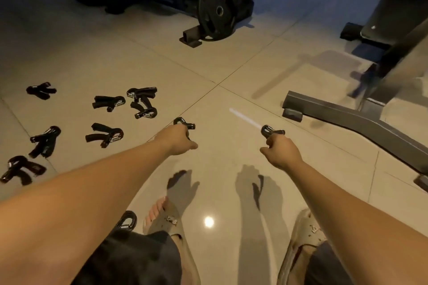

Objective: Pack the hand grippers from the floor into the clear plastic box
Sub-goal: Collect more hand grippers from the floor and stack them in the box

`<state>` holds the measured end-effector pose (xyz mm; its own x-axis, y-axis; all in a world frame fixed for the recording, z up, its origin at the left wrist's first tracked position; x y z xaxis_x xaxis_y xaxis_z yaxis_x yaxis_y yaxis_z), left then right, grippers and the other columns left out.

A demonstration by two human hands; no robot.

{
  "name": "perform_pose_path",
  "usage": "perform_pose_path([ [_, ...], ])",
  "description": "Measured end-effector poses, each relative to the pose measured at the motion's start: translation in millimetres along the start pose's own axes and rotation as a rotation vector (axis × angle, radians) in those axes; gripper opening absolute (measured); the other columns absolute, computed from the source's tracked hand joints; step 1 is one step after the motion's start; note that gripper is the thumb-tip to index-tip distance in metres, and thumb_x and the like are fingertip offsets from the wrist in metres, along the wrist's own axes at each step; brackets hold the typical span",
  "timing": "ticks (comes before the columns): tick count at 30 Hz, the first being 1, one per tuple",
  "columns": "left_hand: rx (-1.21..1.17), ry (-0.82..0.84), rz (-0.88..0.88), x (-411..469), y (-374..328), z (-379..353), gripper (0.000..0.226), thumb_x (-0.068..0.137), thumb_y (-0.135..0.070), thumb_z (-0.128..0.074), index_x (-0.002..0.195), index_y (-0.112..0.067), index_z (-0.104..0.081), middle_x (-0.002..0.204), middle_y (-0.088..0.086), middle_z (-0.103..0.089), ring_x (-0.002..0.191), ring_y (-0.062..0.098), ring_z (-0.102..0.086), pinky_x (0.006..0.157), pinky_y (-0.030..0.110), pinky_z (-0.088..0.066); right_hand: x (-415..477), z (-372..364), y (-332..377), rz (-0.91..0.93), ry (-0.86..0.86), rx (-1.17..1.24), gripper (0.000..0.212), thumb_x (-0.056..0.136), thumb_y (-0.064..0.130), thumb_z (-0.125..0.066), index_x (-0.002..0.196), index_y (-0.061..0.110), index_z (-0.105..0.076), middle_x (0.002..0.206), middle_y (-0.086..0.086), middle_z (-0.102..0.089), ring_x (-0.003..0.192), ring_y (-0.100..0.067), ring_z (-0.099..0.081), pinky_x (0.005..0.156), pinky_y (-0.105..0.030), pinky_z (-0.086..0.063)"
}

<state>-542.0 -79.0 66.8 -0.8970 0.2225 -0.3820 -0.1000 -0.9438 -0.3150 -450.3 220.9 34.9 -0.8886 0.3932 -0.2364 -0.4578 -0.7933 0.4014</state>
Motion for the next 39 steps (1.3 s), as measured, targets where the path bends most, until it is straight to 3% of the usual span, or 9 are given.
perform_pose_path([
  [3,-0.069,-0.008,0.1,56,9,-31,0.046,0.083,-0.052,-0.073,0.112,-0.017,-0.064,0.111,0.002,-0.067,0.098,0.025,-0.063,0.086,0.039,-0.054,51,-20,-29,-0.05,0.035,0.007,0.037,0.091,0.036,-0.067,0.116,0.01,-0.061,0.111,-0.011,-0.066,0.097,-0.032,-0.062,0.072,-0.032,-0.04],
  [7,-0.117,-0.085,0.23,117,26,-61,0.061,0.083,-0.054,-0.073,0.126,-0.014,-0.057,0.123,0.012,-0.057,0.109,0.033,-0.06,0.091,0.044,-0.053,109,-43,-55,-0.092,0.067,-0.014,0.03,0.091,0.035,-0.068,0.107,0.012,-0.06,0.103,-0.01,-0.065,0.087,-0.029,-0.06,0.07,-0.034,-0.047],
  [10,-0.14,-0.192,0.314,150,37,-76,0.073,0.082,-0.058,-0.072,0.133,-0.011,-0.053,0.125,0.015,-0.053,0.115,0.037,-0.055,0.093,0.048,-0.051,140,-60,-69,-0.126,0.072,-0.035,0.036,0.089,0.037,-0.068,0.116,0.014,-0.06,0.114,-0.012,-0.061,0.1,-0.033,-0.06,0.083,-0.044,-0.054],
  [13,-0.134,-0.248,0.379,174,49,-95,0.08,0.081,-0.061,-0.072,0.138,-0.01,-0.047,0.13,0.017,-0.052,0.121,0.038,-0.05,0.095,0.05,-0.047,163,-75,-83,-0.18,0.08,-0.133,0.053,0.089,0.044,-0.069,0.128,0.013,-0.053,0.128,-0.012,-0.053,0.116,-0.034,-0.054,0.094,-0.048,-0.05],
  [16,-0.126,-0.271,0.431,192,57,-110,0.086,0.08,-0.063,-0.071,0.139,-0.007,-0.043,0.133,0.018,-0.053,0.125,0.04,-0.047,0.097,0.052,-0.044,176,-88,-96,-0.27,0.052,-0.184,0.061,0.087,0.052,-0.068,0.127,0.009,-0.052,0.126,-0.013,-0.053,0.12,-0.034,-0.05,0.095,-0.048,-0.046],
  [23,-0.073,-0.313,0.537,207,69,-125,0.071,0.082,-0.051,-0.076,0.127,-0.003,-0.052,0.129,0.022,-0.05,0.122,0.04,-0.044,0.098,0.049,-0.043,184,-106,-104,-0.305,-0.133,-0.214,0.057,0.085,0.043,-0.074,0.121,0.003,-0.054,0.119,-0.017,-0.056,0.113,-0.038,-0.05,0.088,-0.047,-0.043],
  [29,-0.164,-0.162,0.677,206,66,-131,0.07,0.076,-0.032,-0.08,0.129,-0.003,-0.046,0.133,0.021,-0.045,0.127,0.038,-0.041,0.1,0.048,-0.044,176,-113,-99,-0.306,-0.146,-0.137,0.059,0.082,0.039,-0.079,0.121,0.003,-0.052,0.118,-0.017,-0.057,0.113,-0.037,-0.05,0.086,-0.046,-0.043],
  [33,-0.221,-0.104,0.599,194,53,-140,0.069,0.077,-0.019,-0.078,0.131,-0.004,-0.037,0.133,0.02,-0.047,0.124,0.039,-0.047,0.099,0.049,-0.048,159,-124,-86,-0.285,-0.079,-0.082,0.065,0.078,0.041,-0.081,0.123,0.006,-0.051,0.119,-0.013,-0.057,0.116,-0.033,-0.05,0.087,-0.045,-0.046],
  [39,-0.441,-0.062,0.342,161,27,-120,0.055,0.079,-0.018,-0.074,0.116,-0.017,-0.032,0.104,0.008,-0.063,0.093,0.033,-0.064,0.08,0.042,-0.053,129,-115,-62,-0.237,-0.037,0.243,0.057,0.076,0.037,-0.084,0.119,0.011,-0.057,0.116,-0.008,-0.061,0.112,-0.031,-0.056,0.091,-0.043,-0.051],
])
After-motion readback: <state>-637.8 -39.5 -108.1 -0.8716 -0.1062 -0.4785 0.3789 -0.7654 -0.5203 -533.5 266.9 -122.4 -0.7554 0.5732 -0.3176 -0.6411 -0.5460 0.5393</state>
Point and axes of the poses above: each hand's wrist, its own x-axis towards the middle knuckle, its own z-axis out of the back of the hand, y = z × x, the point moved 5 cm from there along x, towards the middle knuckle
